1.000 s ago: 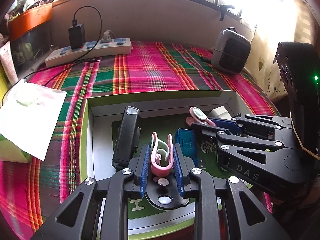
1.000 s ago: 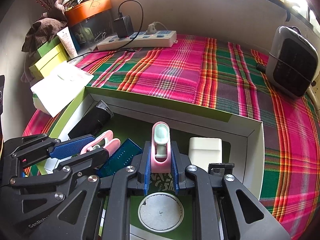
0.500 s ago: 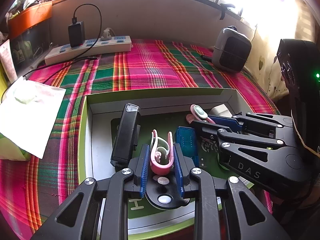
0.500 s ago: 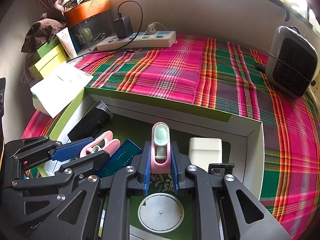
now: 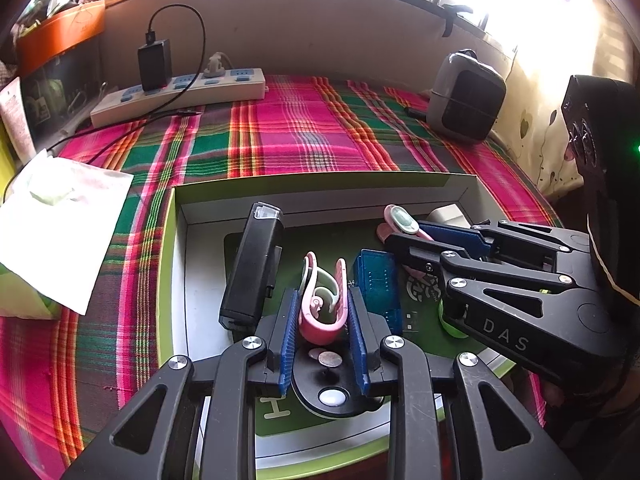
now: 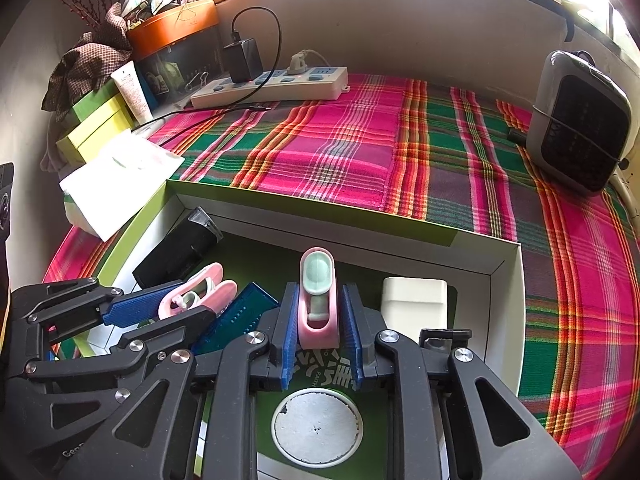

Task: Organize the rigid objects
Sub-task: 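Open the left tool on the pink loop while the right tool releases the clip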

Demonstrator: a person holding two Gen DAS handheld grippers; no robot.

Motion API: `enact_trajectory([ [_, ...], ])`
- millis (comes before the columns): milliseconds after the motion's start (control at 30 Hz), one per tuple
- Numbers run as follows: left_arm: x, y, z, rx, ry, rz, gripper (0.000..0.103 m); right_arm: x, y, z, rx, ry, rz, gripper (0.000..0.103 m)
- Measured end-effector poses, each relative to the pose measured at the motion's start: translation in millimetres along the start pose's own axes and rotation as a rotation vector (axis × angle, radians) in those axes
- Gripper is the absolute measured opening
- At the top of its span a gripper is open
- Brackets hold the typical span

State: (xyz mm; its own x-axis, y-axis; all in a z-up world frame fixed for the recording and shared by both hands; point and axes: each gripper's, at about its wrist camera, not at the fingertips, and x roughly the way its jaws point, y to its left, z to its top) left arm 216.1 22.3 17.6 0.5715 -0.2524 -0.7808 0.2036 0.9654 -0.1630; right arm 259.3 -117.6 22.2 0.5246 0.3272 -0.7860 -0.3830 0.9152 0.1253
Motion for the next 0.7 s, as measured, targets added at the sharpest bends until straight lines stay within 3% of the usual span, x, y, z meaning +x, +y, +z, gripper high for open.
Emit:
enact_trajectory([
  [200,-0.7,-1.0,-0.2,0.008,-0.001,0.009,0.028,-1.9,-0.7,-0.6,0.005,-0.01,-0.013,0.028],
  [300,-1.1,-1.1,0.0,0.009,-0.002,0.008,0.029,-2.5,-0.4,0.1,0.007,-0.015,-0.017,0.04],
  [700,-5.8,-1.1,0.1,0.004,-0.014,0.012,0.032,-7.4,-1.8,-1.0,0.016,-0.027,-0.031,0.041],
])
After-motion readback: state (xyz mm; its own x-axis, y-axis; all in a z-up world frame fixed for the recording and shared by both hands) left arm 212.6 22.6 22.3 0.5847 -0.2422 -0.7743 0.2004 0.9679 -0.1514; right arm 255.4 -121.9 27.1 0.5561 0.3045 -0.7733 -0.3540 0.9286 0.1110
